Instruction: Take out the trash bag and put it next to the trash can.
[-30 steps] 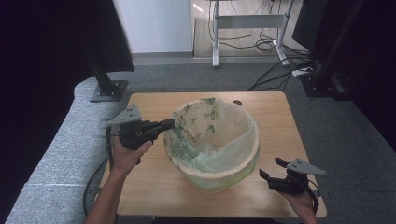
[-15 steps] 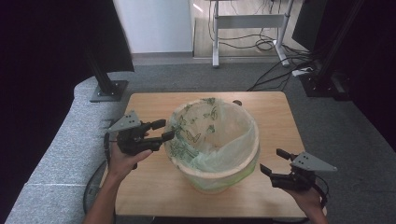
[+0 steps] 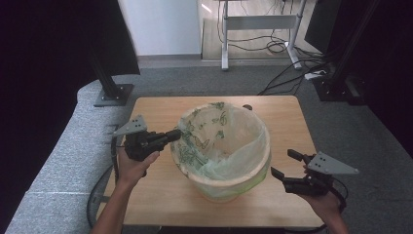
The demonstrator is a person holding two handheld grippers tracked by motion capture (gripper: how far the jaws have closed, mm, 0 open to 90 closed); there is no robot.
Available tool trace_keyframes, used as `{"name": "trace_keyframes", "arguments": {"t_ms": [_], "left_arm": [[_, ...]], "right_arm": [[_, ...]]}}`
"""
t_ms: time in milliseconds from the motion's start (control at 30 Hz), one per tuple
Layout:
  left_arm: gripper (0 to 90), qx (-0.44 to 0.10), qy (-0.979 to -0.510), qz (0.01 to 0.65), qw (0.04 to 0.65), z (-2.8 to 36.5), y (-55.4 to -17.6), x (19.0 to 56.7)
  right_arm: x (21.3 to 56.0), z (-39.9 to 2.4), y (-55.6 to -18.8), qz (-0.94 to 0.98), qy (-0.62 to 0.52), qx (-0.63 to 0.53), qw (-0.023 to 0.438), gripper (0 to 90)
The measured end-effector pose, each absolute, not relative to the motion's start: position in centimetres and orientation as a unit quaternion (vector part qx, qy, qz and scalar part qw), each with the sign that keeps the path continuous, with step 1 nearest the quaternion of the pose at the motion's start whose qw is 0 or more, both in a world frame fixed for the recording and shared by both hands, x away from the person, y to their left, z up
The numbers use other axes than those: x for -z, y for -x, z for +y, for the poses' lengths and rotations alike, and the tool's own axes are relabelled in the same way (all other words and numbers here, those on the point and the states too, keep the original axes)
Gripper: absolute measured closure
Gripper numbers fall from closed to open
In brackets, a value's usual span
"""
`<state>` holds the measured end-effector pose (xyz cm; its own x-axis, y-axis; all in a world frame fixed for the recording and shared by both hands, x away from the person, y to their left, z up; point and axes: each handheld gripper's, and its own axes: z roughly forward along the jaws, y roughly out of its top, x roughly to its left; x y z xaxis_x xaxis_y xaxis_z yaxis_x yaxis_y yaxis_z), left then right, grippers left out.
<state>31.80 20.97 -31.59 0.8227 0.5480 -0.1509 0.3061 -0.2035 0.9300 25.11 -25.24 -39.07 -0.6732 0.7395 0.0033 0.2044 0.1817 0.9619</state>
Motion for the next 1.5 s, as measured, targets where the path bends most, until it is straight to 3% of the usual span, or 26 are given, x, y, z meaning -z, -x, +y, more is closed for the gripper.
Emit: {"name": "trace_keyframes", "arguments": {"t_ms": [233,500,533,633,667,800,967,1000,1033,1067,1100,1133,1233,1400,1467,1500], "left_arm": [[90.0,-0.105,-0.769,0.270,0.570,20.8,-31.7,30.4],[90.0,-0.098,-0.771,0.269,0.569,20.6,-31.9,30.3],[88.3,-0.109,-0.771,0.273,0.565,20.8,-31.7,30.4],[64.5,-0.112,-0.766,0.283,0.566,21.3,-31.5,30.6],[64.5,-0.104,-0.768,0.285,0.564,21.5,-31.6,30.7],[49.7,-0.092,-0.774,0.284,0.558,22.2,-31.6,31.7],[53.3,-0.086,-0.775,0.287,0.556,22.2,-31.7,32.3],[56.5,-0.084,-0.776,0.287,0.555,22.2,-31.7,32.4],[66.1,-0.083,-0.776,0.286,0.555,22.2,-31.8,32.6],[66.1,-0.079,-0.777,0.283,0.557,22.2,-31.8,32.7],[75.8,-0.076,-0.778,0.280,0.557,22.1,-31.8,32.7],[75.8,-0.077,-0.779,0.278,0.557,22.1,-31.8,32.7],[88.1,-0.083,-0.780,0.279,0.554,21.8,-31.8,32.7],[90.0,-0.085,-0.780,0.279,0.554,21.4,-31.7,32.5],[90.0,-0.087,-0.780,0.278,0.554,21.4,-31.7,32.3],[90.0,-0.087,-0.780,0.277,0.554,21.4,-31.7,32.3]], "right_arm": [[35.1,-23.3,-24.6,0.740,-0.269,-0.582,0.202,16.1],[32.0,-18.8,-24.6,0.775,-0.181,-0.594,0.114,19.7],[31.9,-17.6,-24.6,0.785,-0.161,-0.591,0.095,21.1],[32.2,-16.1,-24.5,0.800,-0.145,-0.577,0.084,21.1],[32.2,-16.1,-24.5,0.800,-0.145,-0.577,0.084,21.1],[32.7,-14.6,-24.1,0.812,-0.129,-0.564,0.077,25.7],[33.0,-14.1,-24.0,0.820,-0.120,-0.555,0.069,35.3],[33.1,-14.0,-24.0,0.821,-0.119,-0.554,0.067,39.1],[33.2,-14.0,-24.0,0.824,-0.117,-0.552,0.058,47.9],[33.2,-14.0,-24.0,0.824,-0.117,-0.552,0.058,47.9],[33.4,-14.0,-24.0,0.828,-0.116,-0.546,0.057,55.5],[33.4,-14.0,-24.0,0.828,-0.116,-0.546,0.057,55.5],[33.5,-14.1,-24.0,0.828,-0.115,-0.546,0.055,66.1],[33.3,-14.4,-24.1,0.820,-0.119,-0.558,0.046,77.5],[33.1,-14.5,-24.1,0.817,-0.120,-0.562,0.047,87.7],[33.1,-14.5,-24.1,0.817,-0.120,-0.562,0.047,87.7]]}}
